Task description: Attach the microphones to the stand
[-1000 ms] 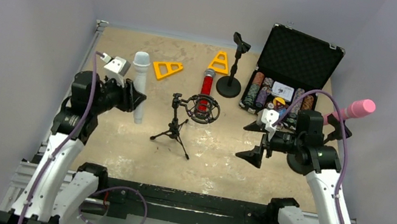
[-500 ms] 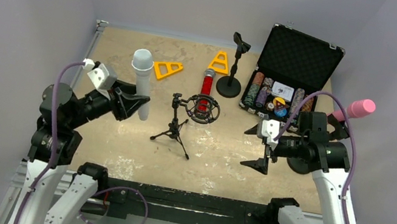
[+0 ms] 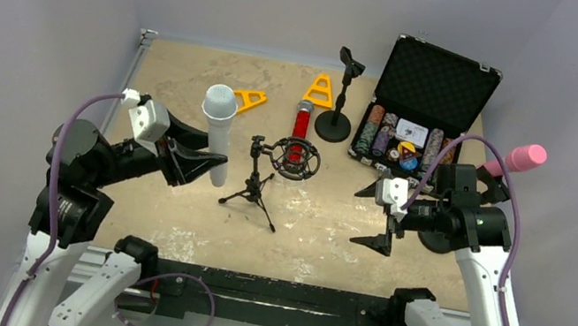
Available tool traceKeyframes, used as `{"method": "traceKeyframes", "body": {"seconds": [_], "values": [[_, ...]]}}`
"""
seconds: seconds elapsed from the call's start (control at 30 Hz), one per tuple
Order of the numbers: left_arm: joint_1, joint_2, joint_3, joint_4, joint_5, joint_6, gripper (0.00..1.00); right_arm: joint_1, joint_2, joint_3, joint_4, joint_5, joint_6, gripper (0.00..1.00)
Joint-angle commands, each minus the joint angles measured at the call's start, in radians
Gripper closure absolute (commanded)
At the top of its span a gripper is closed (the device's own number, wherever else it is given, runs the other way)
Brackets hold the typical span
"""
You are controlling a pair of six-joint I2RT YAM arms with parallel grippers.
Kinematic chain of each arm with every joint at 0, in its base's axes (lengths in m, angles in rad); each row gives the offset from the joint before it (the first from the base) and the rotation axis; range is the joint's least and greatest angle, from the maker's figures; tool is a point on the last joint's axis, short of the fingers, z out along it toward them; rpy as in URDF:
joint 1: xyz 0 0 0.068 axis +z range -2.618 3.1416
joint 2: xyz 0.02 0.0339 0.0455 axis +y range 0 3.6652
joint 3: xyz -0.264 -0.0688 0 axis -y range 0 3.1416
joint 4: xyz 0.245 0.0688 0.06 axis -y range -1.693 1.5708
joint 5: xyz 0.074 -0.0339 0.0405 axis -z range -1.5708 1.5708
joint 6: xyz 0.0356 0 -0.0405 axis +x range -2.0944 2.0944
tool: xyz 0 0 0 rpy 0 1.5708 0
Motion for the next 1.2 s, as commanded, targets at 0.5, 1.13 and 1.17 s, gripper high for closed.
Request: {"method": "traceKeyframes", "body": {"seconds": [0.5, 1.13, 1.17], "values": [[-0.256, 0.122, 0.119, 0.008, -0.088, 0.037, 1.0, 0.0, -0.036, -0.038, 0.084, -0.049, 0.051, 0.01], [-0.52, 0.279, 0.261, -0.075, -0.243, 0.119, 1.0, 0.0, -0.069, -0.128, 0.171, -0.06, 0.086, 0.01], [-0.524, 0.28, 0.264, -0.074, -0.246, 0.119, 1.0, 0.001, -0.069, -0.134, 0.175, -0.063, 0.087, 0.01]]}}
